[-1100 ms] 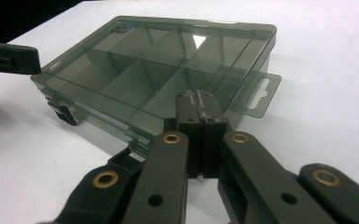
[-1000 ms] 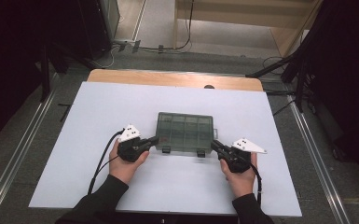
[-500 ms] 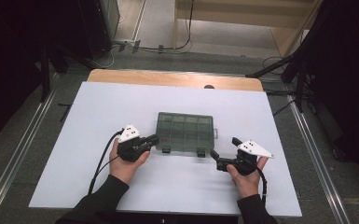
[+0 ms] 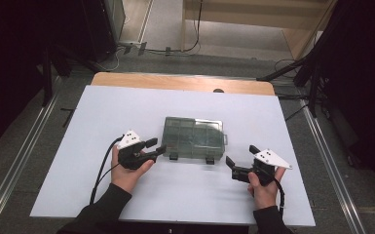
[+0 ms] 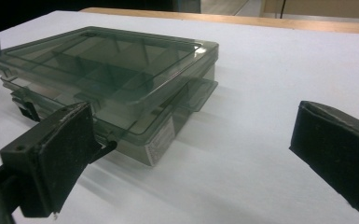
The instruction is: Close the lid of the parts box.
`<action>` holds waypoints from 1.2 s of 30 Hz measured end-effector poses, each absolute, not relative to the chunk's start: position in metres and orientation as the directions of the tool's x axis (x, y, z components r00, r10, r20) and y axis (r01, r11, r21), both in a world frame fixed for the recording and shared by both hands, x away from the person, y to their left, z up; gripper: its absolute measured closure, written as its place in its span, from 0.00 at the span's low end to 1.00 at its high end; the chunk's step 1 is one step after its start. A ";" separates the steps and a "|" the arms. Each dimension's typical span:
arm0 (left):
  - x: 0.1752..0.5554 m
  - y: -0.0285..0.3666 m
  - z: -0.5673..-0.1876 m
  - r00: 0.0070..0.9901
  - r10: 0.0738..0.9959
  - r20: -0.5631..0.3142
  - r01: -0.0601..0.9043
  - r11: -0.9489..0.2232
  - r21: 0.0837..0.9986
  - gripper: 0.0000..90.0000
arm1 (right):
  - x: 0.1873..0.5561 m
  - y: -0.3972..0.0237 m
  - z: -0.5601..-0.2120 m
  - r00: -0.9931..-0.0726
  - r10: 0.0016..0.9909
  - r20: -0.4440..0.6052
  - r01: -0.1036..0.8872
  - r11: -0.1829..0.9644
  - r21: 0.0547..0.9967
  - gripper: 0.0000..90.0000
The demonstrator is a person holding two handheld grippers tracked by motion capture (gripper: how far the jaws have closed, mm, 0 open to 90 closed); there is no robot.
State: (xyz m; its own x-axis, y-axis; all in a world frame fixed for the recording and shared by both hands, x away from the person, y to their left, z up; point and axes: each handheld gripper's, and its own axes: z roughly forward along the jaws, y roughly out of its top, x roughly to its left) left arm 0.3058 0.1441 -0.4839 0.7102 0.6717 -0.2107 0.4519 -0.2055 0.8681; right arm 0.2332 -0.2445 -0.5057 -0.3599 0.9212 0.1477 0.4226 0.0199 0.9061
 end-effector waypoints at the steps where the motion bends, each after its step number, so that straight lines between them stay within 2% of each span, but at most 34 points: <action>1: 0.306 0.145 -0.484 0.713 0.668 -0.213 0.451 -0.203 0.869 0.51 | 0.233 -0.245 -0.506 -0.358 0.922 0.144 0.422 0.022 0.906 0.01; 14: 0.302 0.163 -0.485 0.698 0.678 -0.231 0.467 -0.186 0.865 0.19 | 0.227 -0.252 -0.505 -0.366 0.920 0.138 0.424 0.033 0.905 0.02; 15: 0.301 0.165 -0.485 0.697 0.678 -0.233 0.468 -0.184 0.864 0.14 | 0.227 -0.253 -0.505 -0.365 0.921 0.134 0.420 0.035 0.907 0.02; 20: 0.296 0.174 -0.485 0.710 0.668 -0.223 0.450 -0.188 0.873 0.13 | 0.225 -0.258 -0.505 -0.365 0.920 0.145 0.417 0.022 0.909 0.02; 25: 0.289 0.181 -0.485 0.742 0.641 -0.197 0.423 -0.219 0.879 0.00 | 0.222 -0.261 -0.504 -0.363 0.921 0.143 0.417 0.023 0.908 0.02; 36: 0.281 0.198 -0.482 0.727 0.665 -0.169 0.407 -0.220 0.886 0.00 | 0.214 -0.272 -0.503 -0.348 0.927 0.143 0.411 0.013 0.912 0.02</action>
